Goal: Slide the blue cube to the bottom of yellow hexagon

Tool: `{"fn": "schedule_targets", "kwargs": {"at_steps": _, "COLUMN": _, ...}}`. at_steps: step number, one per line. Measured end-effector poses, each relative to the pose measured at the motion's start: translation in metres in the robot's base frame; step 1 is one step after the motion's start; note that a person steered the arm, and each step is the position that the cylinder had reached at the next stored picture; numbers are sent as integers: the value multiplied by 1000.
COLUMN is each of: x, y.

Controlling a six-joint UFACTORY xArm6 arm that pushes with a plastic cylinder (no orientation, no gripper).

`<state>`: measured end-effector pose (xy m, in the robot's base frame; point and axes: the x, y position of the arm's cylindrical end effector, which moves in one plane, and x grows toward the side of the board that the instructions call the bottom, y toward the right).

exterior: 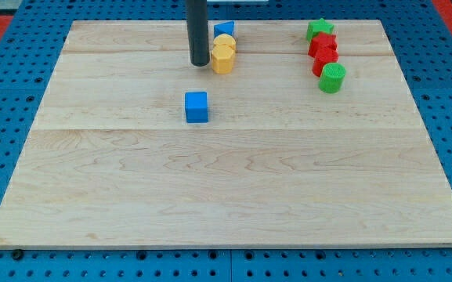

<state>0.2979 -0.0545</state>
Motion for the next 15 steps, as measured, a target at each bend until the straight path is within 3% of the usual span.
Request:
{"fn": "schedule_targets", "kwargs": {"at_steps": 1, "x": 24, "y": -64}}
{"fn": "schedule_targets", "kwargs": {"at_steps": 2, "x": 91, "y": -92}}
{"fn": "schedule_targets", "kwargs": {"at_steps": 3, "x": 135, "y": -52}}
{"fn": "schedule_targets", "kwargs": {"at_steps": 4, "x": 138, "y": -4}}
{"fn": "schedule_targets", "kwargs": {"at_steps": 7, "x": 100, "y": 31}}
{"fn": "schedule_targets", "kwargs": {"at_steps": 9, "x": 106, "y": 35}}
{"fn": "schedule_targets", "kwargs": {"at_steps": 14, "x": 71, "y": 56}}
{"fn": "schedule_targets", "kwargs": {"at_steps": 15, "x": 100, "y": 64}}
